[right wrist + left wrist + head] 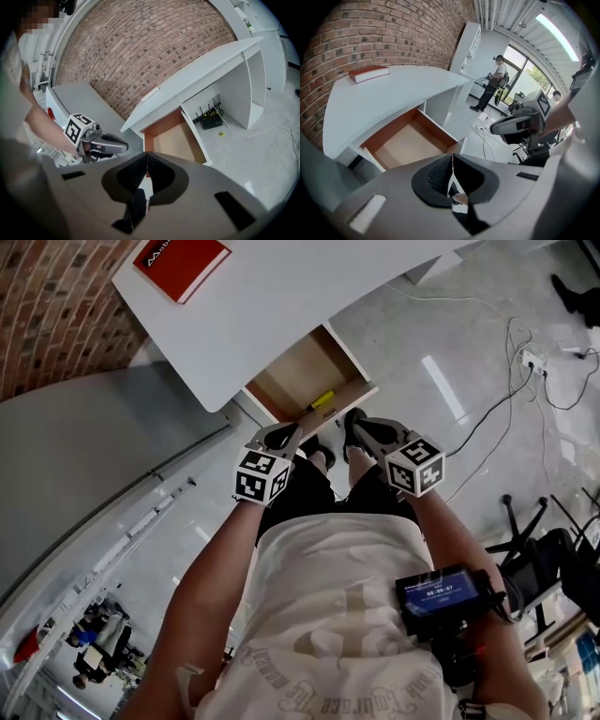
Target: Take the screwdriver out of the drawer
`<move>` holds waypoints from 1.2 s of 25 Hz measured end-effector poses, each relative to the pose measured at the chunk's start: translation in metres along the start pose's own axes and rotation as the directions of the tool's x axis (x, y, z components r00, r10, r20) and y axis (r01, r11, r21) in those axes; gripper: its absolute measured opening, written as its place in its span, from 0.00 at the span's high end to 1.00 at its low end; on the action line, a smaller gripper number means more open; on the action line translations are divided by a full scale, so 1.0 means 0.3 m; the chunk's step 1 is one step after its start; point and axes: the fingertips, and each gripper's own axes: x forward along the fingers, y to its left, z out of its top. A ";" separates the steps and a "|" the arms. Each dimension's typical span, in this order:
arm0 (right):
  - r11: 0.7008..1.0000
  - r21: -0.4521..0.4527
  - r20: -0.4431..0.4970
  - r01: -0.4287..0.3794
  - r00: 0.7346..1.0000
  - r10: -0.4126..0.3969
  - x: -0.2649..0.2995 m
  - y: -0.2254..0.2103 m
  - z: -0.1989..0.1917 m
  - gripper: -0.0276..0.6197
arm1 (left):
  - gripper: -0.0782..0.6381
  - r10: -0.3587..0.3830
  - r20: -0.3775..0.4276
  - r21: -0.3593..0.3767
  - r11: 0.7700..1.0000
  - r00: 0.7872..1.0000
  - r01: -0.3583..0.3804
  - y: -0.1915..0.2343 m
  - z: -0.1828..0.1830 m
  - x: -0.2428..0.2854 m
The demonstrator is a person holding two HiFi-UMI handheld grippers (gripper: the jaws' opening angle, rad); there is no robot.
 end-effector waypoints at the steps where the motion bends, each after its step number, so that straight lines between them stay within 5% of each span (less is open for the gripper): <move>1: 1.000 0.003 0.000 -0.002 1.000 0.002 0.003 -0.002 -0.009 0.95 | 0.88 0.006 -0.007 -0.001 1.000 1.000 -0.006 0.009 -0.014 0.010; 7: 1.000 0.016 0.000 0.003 1.000 -0.003 0.032 -0.043 -0.030 0.95 | 0.88 0.074 -0.040 0.014 0.997 0.996 -0.073 0.082 -0.054 0.072; 19: 0.998 0.058 0.027 0.029 0.999 -0.031 0.060 -0.134 -0.067 0.95 | 0.88 0.036 -0.128 0.014 0.999 0.991 -0.034 0.155 -0.129 0.236; 30: 0.995 0.094 0.048 0.035 0.998 -0.040 0.065 -0.186 -0.129 0.95 | 0.88 0.035 -0.223 0.137 0.991 0.974 -0.004 0.209 -0.194 0.355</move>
